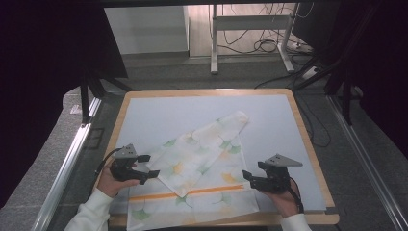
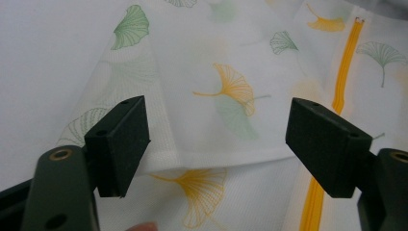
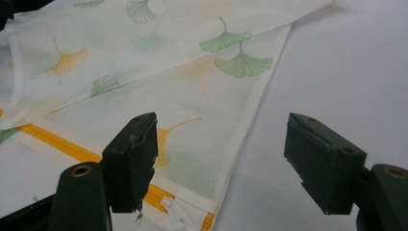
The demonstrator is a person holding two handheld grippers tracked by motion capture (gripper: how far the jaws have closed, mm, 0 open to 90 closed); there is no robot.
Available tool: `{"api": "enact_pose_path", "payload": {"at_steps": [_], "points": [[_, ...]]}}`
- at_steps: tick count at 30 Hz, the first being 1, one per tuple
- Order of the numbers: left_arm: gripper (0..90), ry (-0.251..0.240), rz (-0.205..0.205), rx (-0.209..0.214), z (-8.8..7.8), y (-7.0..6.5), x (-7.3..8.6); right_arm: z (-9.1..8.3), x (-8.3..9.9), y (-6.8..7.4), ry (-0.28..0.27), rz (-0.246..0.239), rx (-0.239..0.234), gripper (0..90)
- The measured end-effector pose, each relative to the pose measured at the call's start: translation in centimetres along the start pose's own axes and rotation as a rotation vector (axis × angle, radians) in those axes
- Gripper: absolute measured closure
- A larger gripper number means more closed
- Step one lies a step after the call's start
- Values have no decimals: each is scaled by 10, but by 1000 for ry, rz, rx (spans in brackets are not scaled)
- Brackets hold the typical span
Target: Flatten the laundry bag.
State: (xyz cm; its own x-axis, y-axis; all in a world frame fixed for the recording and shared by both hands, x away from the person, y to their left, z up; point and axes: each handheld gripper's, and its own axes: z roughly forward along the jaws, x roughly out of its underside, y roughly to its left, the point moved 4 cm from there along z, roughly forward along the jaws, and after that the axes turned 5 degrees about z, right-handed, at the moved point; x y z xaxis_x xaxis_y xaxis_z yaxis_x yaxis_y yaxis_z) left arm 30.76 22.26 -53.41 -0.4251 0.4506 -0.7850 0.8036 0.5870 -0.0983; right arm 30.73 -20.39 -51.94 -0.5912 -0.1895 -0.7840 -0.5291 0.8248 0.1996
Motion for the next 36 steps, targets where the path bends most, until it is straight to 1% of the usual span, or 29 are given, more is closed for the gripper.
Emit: {"api": "enact_pose_path", "payload": {"at_steps": [1,3,5,7,9,13,18,20,23,26,29,33,35,36], "points": [[229,-4,0,-5,-1,-1,-1,1,-1,1,2,3,-1,278],[231,-10,1,-6,-1,-2,-2,2,-1,4,6,-8,-6,281],[231,-9,7,-5,0,-3,-2,1,0,6,6,-17,-11,285],[231,-2,12,-11,2,-3,-3,1,3,8,15,-15,-25,292],[231,0,15,-13,2,-3,-3,1,4,9,29,-26,-30,297],[235,-4,17,-22,3,-3,-5,2,5,10,35,-35,-39,305],[236,0,29,-19,4,-6,-6,4,5,10,40,-41,-42,309],[235,-9,27,-11,4,-8,-8,5,5,11,46,-42,-45,308],[235,-9,36,-18,4,-10,-11,5,6,13,53,-45,-45,308],[235,-18,45,-14,4,-14,-15,6,7,14,51,-51,-40,307],[235,-4,64,-12,8,-16,-17,8,8,15,64,-56,-34,306],[235,15,68,-9,13,-16,-16,11,9,15,75,-58,-33,305],[236,19,69,9,18,-18,-16,12,10,14,84,-61,-32,304],[236,19,69,9,18,-18,-16,12,10,14,85,-62,-30,304]]}}
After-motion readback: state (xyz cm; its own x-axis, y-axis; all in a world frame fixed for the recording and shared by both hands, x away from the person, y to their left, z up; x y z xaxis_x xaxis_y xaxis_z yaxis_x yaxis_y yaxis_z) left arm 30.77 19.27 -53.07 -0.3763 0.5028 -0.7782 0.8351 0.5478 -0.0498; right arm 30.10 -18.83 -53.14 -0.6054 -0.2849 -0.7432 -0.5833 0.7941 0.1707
